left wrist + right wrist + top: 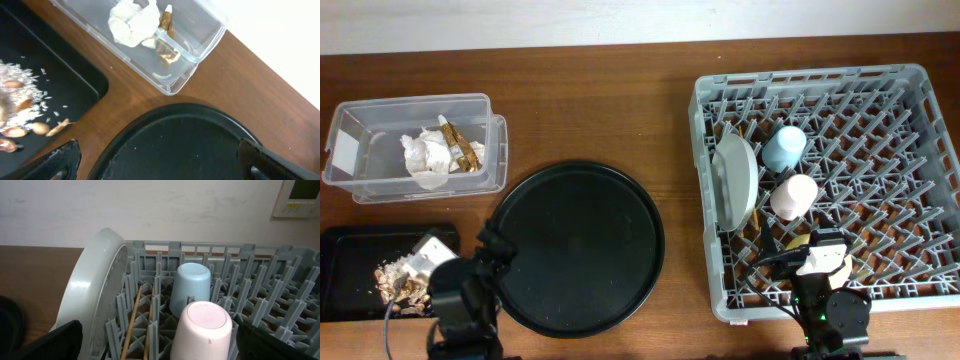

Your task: Sort waste into correct bins and load items into the dishwasher rack

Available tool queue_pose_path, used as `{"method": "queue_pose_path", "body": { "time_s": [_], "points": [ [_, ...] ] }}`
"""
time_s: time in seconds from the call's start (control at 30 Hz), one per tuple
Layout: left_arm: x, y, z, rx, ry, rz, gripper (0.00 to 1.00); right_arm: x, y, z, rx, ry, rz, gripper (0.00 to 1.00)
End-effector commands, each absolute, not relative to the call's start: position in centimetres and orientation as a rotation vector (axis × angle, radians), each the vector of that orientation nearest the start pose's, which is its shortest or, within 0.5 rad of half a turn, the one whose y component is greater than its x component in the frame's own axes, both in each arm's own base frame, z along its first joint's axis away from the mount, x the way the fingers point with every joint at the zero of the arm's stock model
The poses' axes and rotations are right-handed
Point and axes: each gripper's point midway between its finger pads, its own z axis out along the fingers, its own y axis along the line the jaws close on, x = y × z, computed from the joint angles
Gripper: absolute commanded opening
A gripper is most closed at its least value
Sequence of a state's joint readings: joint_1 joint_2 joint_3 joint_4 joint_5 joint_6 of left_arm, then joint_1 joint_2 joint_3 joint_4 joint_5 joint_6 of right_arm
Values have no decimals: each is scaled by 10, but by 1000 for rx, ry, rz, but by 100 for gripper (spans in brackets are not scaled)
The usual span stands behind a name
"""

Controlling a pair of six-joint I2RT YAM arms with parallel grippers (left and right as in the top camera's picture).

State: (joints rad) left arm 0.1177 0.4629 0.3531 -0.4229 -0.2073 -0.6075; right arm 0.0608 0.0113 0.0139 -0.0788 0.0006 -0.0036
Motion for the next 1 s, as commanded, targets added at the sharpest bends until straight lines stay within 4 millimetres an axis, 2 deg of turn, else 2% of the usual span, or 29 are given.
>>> {"method": "queue_pose_path", "body": {
  "time_s": [0.0,0.07,0.27,0.37,0.47,0.83,0.97],
  "points": [
    [244,39,140,-517,1873,-112,99,246,14,155,-44,1651,41,99],
    [246,30,144,-387,1826,-105,99,246,14,155,-44,1651,41,98],
    [248,14,142,-249,1693,-123,99,246,14,155,-44,1651,41,98],
    [248,5,153,-104,1664,-52,99,246,14,155,-44,1651,41,98],
    [246,-4,155,39,1656,17,99,246,14,155,-44,1651,41,98],
    [246,-3,157,54,1649,43,99,246,14,155,-44,1651,41,98],
    [246,-3,156,108,1647,89,99,246,14,155,-44,1651,41,98]
  ]
}}
